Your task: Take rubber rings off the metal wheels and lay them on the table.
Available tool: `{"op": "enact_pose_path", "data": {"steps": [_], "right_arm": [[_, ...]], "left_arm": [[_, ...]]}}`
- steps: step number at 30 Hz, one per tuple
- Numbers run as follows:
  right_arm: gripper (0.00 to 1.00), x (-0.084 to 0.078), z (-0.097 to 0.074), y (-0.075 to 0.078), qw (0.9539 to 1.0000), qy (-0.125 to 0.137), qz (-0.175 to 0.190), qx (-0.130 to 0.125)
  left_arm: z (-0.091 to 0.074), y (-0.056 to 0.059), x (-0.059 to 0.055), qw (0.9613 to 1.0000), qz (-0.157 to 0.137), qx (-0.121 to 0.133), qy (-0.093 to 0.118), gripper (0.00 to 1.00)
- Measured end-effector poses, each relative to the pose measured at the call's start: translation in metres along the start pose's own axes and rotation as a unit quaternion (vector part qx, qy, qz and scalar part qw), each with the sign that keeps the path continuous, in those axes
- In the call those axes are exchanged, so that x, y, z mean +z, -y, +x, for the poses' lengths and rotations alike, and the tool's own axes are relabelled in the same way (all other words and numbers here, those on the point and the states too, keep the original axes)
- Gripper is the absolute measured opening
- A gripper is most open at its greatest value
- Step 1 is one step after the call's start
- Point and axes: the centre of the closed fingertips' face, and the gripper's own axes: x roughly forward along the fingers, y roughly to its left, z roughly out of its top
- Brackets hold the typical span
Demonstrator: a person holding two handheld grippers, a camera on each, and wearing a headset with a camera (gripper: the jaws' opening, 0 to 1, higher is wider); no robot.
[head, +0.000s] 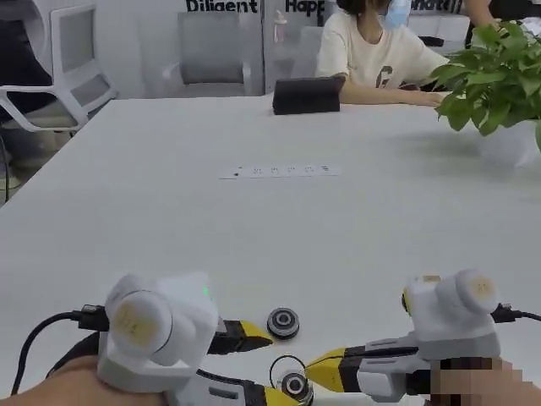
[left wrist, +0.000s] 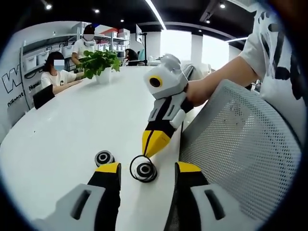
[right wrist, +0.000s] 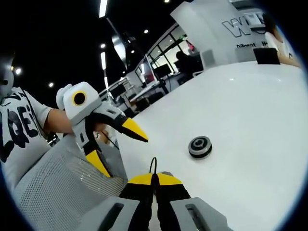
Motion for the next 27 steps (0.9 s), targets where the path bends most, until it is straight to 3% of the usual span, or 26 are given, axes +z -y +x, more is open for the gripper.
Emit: {"op": "enact_pose_path", "data": {"steps": [7, 14, 19, 27], "right_arm": [[0.00, 0.010, 0.000, 0.000, 0.9999, -0.001, -0.010, 0.002], [0.00, 0.019, 0.004, -0.003, 0.9997, -0.008, -0.023, 0.007], [0.00, 0.025, 0.009, -0.006, 0.9992, -0.016, -0.033, 0.015], [0.00, 0.029, 0.019, -0.009, 0.9975, -0.039, -0.052, 0.028]], "left_arm": [[-0.014, -0.004, 0.006, 0.9999, -0.003, 0.010, 0.009, 0.48], [-0.024, -0.008, 0.000, 0.9996, -0.016, 0.021, 0.011, 0.53], [-0.032, -0.009, 0.004, 0.9992, -0.020, 0.028, 0.022, 0.59], [-0.045, -0.016, -0.004, 0.9984, -0.029, 0.044, 0.019, 0.63]]}}
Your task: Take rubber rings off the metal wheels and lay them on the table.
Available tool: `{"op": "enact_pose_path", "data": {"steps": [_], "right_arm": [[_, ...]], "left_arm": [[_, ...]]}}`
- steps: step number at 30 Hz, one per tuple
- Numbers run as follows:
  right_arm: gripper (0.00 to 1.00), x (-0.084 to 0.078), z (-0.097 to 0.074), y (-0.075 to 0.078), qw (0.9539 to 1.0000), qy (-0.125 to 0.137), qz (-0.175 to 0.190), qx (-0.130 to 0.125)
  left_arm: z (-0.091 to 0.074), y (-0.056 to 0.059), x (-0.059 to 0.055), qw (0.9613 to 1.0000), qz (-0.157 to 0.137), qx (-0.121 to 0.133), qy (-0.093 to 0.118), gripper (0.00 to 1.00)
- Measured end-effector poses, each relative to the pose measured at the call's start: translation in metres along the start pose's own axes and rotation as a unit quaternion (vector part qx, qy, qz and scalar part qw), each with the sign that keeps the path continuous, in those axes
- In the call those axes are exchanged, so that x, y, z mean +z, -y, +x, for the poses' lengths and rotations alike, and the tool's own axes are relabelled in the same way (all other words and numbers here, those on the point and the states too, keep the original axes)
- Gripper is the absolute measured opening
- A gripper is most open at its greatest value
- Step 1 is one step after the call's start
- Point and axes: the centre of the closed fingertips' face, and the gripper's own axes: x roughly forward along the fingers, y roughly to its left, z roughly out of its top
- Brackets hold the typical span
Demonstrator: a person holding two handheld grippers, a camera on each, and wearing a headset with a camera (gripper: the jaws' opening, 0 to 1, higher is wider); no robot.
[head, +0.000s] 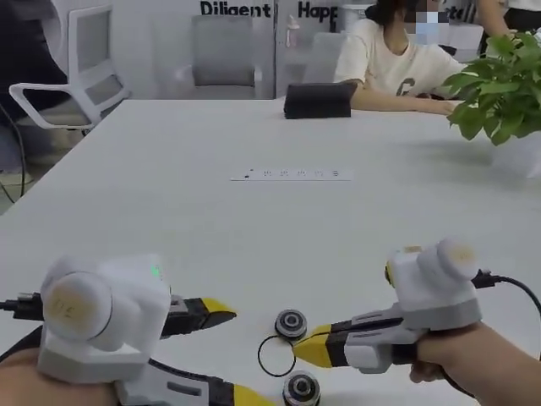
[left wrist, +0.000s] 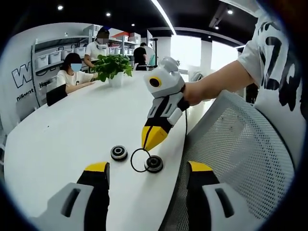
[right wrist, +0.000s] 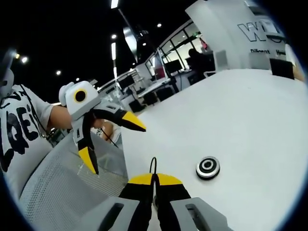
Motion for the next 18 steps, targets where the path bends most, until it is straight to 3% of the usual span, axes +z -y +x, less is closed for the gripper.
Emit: {"op": "enact_pose_path", "data": {"steps": [18], "right_arm": [[0.00, -0.003, 0.022, 0.001, 0.9978, -0.057, -0.033, 0.011]], "left_arm": [[-0.024, -0.007, -0.008, 0.9995, -0.018, 0.028, 0.004, 0.77]]}}
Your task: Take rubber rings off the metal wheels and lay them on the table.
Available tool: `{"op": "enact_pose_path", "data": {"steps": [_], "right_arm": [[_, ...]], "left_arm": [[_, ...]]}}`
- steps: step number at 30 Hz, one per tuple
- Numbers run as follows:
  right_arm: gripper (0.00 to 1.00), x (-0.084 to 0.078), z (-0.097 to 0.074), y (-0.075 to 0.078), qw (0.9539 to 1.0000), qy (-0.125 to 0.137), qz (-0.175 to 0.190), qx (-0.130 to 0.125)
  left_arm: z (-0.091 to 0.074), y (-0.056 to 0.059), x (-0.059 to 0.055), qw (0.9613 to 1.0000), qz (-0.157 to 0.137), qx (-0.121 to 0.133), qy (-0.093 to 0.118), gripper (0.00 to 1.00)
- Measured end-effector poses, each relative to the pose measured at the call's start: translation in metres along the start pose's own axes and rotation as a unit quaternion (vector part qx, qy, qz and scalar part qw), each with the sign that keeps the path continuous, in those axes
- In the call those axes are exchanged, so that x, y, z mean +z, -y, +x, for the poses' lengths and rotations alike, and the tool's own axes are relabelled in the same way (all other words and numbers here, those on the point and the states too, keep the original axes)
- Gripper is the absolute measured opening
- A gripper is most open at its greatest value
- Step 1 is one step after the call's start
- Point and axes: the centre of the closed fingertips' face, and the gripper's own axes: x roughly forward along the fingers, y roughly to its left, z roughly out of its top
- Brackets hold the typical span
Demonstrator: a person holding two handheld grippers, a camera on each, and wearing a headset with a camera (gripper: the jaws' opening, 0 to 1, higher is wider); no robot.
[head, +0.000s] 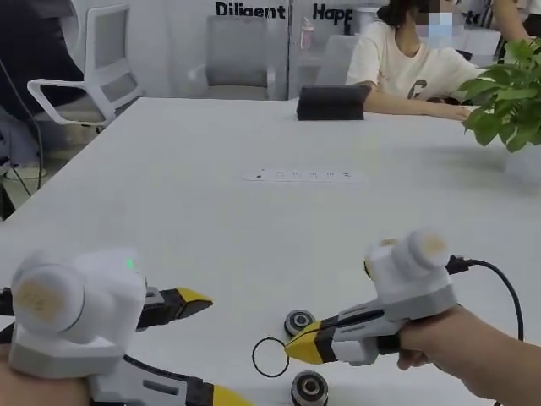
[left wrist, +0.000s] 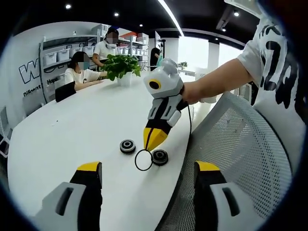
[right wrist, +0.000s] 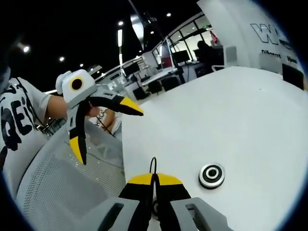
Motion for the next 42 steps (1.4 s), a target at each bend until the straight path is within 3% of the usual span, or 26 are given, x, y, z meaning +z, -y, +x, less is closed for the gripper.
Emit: {"op": "enact_pose_path", "data": {"steps": [18, 27, 34, 42], "right_arm": [[0.00, -0.016, 0.025, -0.001, 0.9979, -0.057, -0.031, 0.002], [0.00, -0.012, 0.023, 0.011, 0.9972, -0.055, -0.045, -0.023], [0.24, -0.006, 0.020, 0.019, 0.9962, -0.038, -0.062, -0.049], [0.32, 0.001, 0.011, 0.019, 0.9960, -0.018, -0.066, -0.057]], "left_arm": [[-0.014, -0.005, -0.009, 0.9997, -0.020, 0.014, -0.001, 0.85], [-0.013, -0.008, -0.006, 0.9997, -0.020, 0.015, 0.000, 0.85], [-0.012, -0.010, -0.008, 0.9997, -0.016, 0.015, -0.005, 0.85], [-0.010, -0.010, -0.007, 0.9998, -0.015, 0.014, -0.005, 0.85]]}}
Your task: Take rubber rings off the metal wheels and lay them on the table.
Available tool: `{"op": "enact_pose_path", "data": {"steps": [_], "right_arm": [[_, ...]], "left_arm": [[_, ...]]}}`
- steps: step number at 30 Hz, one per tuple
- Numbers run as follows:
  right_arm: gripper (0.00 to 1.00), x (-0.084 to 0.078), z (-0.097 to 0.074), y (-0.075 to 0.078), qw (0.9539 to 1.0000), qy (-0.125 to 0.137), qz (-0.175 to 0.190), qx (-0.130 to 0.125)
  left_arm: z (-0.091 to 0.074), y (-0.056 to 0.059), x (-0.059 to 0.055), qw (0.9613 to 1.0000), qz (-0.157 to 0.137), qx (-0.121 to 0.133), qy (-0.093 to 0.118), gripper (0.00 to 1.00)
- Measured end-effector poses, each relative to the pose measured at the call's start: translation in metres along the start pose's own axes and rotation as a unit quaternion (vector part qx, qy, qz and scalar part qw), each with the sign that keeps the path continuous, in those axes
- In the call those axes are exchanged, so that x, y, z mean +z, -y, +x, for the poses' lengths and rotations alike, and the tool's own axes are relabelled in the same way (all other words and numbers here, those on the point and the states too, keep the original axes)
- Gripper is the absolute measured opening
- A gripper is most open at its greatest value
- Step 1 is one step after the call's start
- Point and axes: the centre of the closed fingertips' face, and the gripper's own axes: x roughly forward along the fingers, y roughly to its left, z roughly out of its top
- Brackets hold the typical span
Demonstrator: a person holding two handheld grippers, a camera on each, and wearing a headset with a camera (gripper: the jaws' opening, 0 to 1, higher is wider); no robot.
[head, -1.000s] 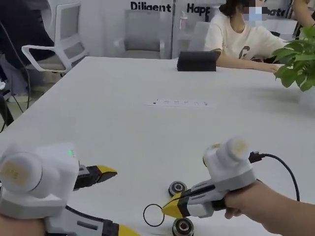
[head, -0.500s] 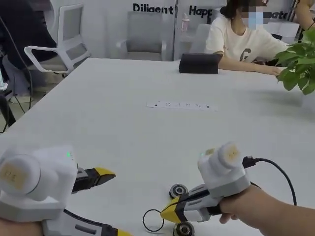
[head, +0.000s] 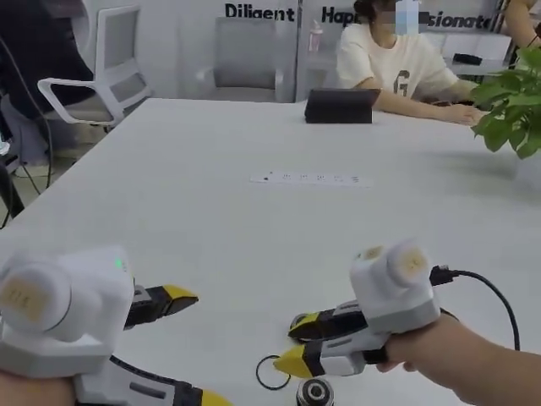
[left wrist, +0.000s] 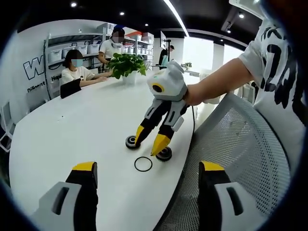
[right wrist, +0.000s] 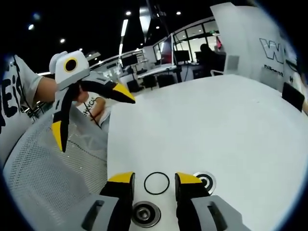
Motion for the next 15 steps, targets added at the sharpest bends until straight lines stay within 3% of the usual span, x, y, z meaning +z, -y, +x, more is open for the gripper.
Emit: {"op": "enact_pose_path", "data": {"steps": [7, 15], "right_arm": [[0.36, 0.007, -0.013, -0.001, 0.9998, 0.020, -0.005, -0.008], [0.39, 0.004, -0.031, 0.001, 0.9991, 0.036, -0.003, -0.020]], "left_arm": [[0.003, 0.000, 0.002, 1.0000, 0.003, -0.002, -0.002, 0.84], [0.007, 0.001, 0.004, 0.9999, 0.008, -0.006, -0.005, 0.83]]}}
